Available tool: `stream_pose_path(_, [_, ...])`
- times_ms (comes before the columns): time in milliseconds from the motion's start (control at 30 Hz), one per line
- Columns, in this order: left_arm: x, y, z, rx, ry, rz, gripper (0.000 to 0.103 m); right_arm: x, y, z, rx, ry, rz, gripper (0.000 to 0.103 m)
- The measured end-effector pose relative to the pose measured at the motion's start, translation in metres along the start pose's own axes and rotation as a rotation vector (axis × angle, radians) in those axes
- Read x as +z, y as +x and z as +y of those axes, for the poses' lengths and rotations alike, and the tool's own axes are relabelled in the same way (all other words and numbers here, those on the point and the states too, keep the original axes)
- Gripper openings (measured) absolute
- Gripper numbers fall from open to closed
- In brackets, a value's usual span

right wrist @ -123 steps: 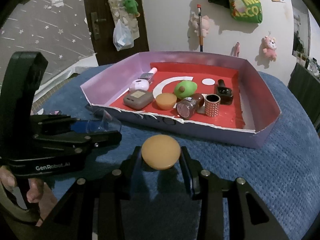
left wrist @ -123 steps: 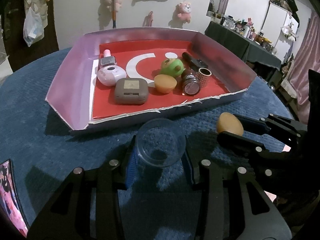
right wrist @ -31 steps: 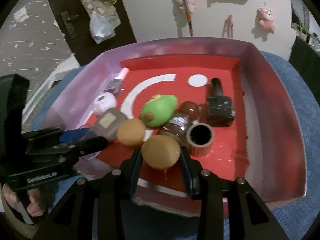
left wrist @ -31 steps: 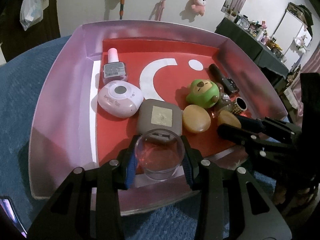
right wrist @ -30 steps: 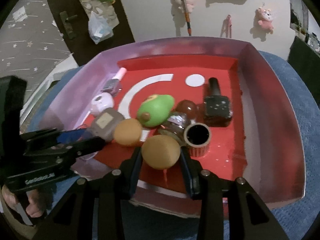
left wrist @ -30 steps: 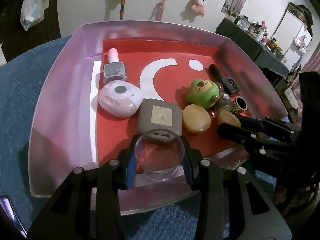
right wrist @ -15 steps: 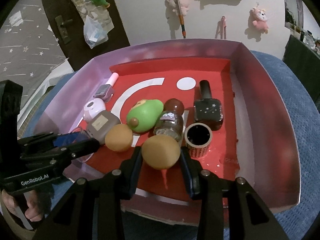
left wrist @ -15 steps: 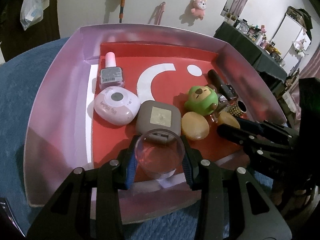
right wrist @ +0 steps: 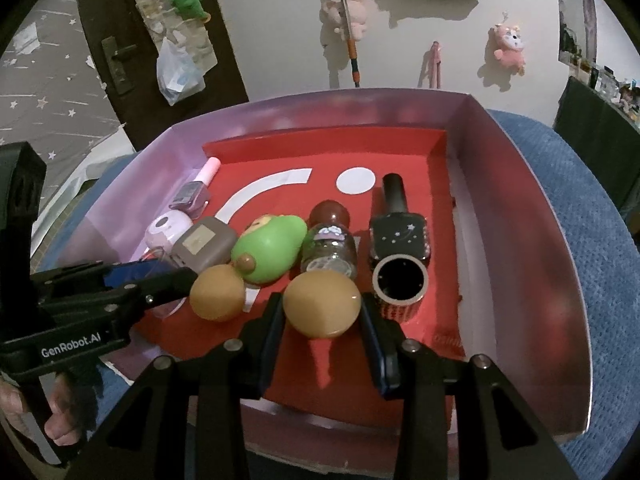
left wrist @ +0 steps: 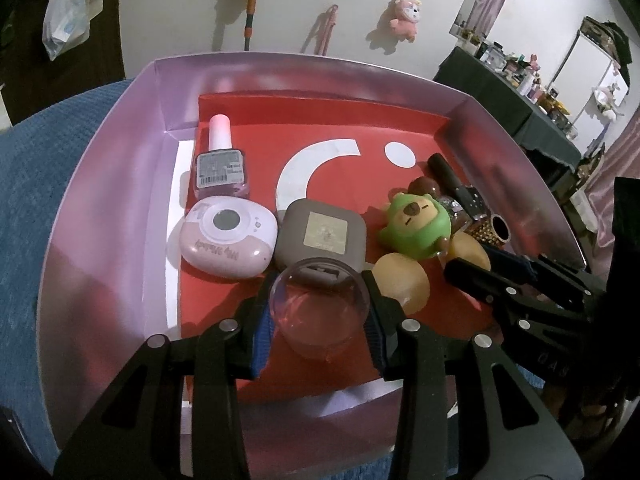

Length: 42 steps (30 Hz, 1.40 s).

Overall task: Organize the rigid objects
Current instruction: 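Lower the cup and sponge onto the tray floor and open both grippers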

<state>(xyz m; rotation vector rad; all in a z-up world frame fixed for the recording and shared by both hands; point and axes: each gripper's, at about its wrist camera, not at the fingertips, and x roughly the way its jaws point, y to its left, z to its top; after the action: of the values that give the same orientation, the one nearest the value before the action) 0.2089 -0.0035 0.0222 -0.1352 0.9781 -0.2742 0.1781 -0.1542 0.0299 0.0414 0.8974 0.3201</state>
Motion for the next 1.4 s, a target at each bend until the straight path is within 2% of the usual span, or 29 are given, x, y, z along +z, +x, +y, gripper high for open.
stream_pose_path(1400, [-0.0019,0.0035,-0.0006,0.004,0.003,0.000,0.038,-0.0004,0.0015,-0.0025,0.008,0.022,-0.005,0.040])
